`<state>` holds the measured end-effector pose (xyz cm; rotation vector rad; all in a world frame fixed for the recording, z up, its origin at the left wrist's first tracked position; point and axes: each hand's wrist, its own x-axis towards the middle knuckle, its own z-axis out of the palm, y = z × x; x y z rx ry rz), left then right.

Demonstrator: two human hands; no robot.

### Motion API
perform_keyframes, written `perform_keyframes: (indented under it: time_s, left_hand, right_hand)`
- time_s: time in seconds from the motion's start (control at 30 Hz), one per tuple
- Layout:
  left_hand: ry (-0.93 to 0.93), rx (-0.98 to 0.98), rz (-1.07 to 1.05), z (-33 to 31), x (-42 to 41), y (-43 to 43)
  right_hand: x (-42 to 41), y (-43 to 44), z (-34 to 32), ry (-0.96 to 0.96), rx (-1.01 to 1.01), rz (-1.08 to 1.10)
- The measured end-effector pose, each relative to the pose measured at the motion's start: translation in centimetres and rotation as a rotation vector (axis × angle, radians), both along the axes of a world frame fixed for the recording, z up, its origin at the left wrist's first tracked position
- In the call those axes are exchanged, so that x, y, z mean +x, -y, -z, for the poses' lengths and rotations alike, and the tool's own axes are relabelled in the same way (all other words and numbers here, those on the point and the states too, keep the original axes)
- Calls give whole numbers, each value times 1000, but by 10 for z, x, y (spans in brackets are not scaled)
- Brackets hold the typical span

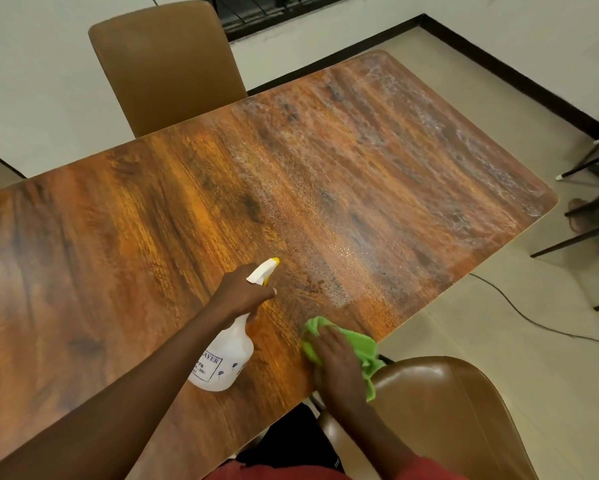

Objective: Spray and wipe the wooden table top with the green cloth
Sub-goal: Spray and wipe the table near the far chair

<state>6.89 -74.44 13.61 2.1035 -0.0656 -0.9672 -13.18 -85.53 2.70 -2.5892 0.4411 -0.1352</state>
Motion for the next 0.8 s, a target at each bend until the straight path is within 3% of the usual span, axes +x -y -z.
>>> perform_keyframes:
  time_s: [0.13,0.3,0.43,0.57,0.63,0.73,0.8]
  left_hand:
    - [5,-8,25,-2,-1,5]
    - [-8,-3,55,-1,1,13]
    - [-19,-4,40,-2,-2,13]
    - [-23,-4,29,-2,-1,13]
    - [-13,-18,13,-4,2,15]
    - [5,-23,-16,-6,9,14]
    - [4,-28,-46,-4,13,11]
  right_hand:
    - [-1,-14,-1,50,-34,-261]
    - [23,56,-6,-53,41,175]
    - [36,67,-14,-51,60,302]
    - [25,0,-10,-19,66,-18]
    - [22,7,-7,40,64,-57]
    - [36,52,-10,-19,178,321]
    - [52,75,-14,-10,158,394]
